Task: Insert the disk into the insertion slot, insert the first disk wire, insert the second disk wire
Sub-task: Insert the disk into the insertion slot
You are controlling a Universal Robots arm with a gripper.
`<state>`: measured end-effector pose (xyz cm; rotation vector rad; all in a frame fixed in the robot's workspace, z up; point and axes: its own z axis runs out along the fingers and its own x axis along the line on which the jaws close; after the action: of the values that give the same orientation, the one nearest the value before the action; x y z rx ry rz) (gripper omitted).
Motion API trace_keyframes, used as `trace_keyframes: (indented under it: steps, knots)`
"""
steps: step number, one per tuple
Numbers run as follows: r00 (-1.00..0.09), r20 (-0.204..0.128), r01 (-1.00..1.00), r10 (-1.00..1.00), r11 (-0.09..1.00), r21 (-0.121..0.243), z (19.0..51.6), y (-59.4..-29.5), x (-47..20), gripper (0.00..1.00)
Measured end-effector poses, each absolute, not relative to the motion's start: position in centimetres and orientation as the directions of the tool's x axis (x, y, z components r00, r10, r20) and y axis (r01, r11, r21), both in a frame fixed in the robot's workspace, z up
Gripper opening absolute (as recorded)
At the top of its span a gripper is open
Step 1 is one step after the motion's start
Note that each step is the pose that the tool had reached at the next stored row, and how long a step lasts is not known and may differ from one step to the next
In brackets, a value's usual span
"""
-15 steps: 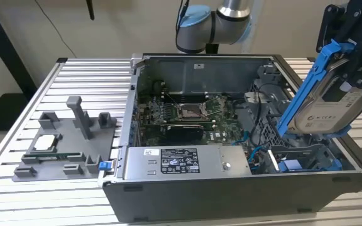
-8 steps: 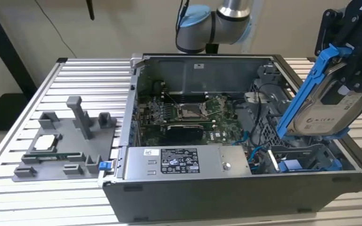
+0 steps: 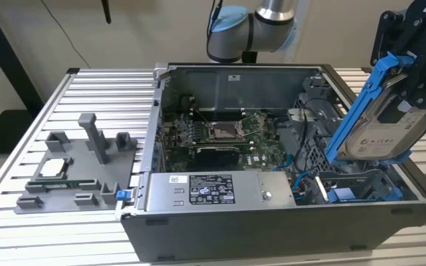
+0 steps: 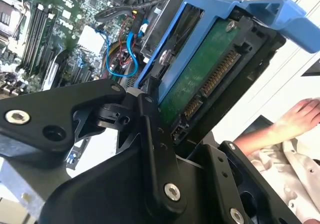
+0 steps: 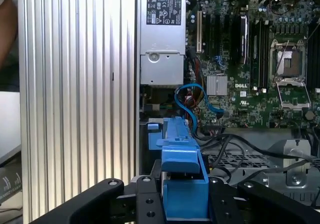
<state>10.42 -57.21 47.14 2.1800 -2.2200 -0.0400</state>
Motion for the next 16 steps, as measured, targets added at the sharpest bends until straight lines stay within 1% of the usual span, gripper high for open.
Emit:
trace_keyframes:
  steps: [7, 16]
  knots:
    - [-0.018, 0.003, -0.999, -1.000, 0.018, 0.039, 46.8, -57.2, 10.4, 0.00]
    - [-0.018, -0.001, -0.999, -1.000, 0.018, 0.039, 45.3, -57.1, 10.7, 0.00]
